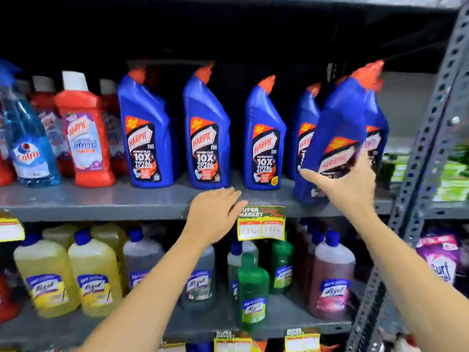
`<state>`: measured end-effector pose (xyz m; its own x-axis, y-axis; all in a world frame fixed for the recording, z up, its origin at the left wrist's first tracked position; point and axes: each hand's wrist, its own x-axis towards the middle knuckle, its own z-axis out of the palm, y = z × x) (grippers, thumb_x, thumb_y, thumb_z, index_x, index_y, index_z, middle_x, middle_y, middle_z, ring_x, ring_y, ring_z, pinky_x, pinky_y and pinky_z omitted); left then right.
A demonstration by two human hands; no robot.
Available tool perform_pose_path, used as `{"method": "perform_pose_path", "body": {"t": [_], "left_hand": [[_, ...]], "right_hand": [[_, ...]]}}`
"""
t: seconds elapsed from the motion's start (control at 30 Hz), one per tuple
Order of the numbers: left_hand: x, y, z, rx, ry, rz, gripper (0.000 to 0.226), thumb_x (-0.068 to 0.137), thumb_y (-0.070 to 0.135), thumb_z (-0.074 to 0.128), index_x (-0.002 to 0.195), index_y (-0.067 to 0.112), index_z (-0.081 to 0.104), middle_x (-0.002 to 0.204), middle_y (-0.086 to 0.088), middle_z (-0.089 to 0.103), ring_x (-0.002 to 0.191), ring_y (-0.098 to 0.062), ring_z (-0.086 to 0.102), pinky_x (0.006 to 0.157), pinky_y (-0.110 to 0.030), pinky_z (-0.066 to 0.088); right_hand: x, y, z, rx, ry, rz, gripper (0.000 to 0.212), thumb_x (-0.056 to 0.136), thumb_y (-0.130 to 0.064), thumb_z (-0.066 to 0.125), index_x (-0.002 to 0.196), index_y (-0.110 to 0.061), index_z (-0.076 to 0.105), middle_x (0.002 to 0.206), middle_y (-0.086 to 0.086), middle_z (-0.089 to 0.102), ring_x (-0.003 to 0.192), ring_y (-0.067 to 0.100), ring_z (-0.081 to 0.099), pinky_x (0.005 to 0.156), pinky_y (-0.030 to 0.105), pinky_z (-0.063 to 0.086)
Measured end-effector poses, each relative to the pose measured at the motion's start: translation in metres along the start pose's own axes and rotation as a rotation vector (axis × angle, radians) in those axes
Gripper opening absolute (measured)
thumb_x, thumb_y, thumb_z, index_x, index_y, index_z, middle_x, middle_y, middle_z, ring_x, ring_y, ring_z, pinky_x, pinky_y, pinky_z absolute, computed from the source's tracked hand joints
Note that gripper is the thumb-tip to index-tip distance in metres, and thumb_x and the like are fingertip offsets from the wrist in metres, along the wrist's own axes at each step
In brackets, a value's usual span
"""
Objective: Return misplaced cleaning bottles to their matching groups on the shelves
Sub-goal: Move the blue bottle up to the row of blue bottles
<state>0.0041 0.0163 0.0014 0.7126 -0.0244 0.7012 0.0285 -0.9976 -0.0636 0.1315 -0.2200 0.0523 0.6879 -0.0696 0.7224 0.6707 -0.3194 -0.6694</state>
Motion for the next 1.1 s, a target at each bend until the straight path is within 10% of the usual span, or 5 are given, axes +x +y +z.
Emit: {"method": "perform_pose_path", "body": {"t": [0.37, 0.63, 1.1], "left_hand": [[-0.002, -0.004, 0.012, 0.076, 0.066, -0.016, 0.048, 0.095, 0.045, 0.039, 0.107, 0.014, 0.073, 0.108, -0.005, 0.074, 0.096, -0.023, 0.07, 0.076, -0.035, 0.055], [-0.002, -0.005, 0.014, 0.056, 0.09, -0.01, 0.049, 0.095, 0.045, 0.038, 0.109, 0.013, 0.073, 0.109, -0.006, 0.074, 0.097, -0.024, 0.07, 0.076, -0.037, 0.056], [-0.002, -0.007, 0.019, 0.082, 0.151, -0.005, 0.045, 0.096, 0.044, 0.04, 0.105, 0.015, 0.072, 0.106, -0.004, 0.075, 0.094, -0.022, 0.07, 0.074, -0.036, 0.057]], "right_hand": [[0.035, -0.002, 0.035, -0.243, -0.236, 0.221, 0.108, 0.05, -0.071, 0.079, 0.132, -0.013, 0.038, 0.134, 0.01, 0.057, 0.119, 0.036, 0.056, 0.086, 0.046, 0.045], [0.007, -0.003, 0.048, -0.25, -0.163, 0.208, 0.134, 0.055, -0.058, 0.087, 0.153, -0.008, 0.01, 0.147, 0.018, 0.036, 0.128, 0.039, 0.048, 0.095, 0.052, 0.045], [0.023, 0.011, 0.062, -0.233, -0.178, 0.268, 0.119, 0.061, -0.047, 0.089, 0.148, -0.011, 0.016, 0.142, 0.015, 0.042, 0.122, 0.043, 0.051, 0.093, 0.052, 0.046]]}}
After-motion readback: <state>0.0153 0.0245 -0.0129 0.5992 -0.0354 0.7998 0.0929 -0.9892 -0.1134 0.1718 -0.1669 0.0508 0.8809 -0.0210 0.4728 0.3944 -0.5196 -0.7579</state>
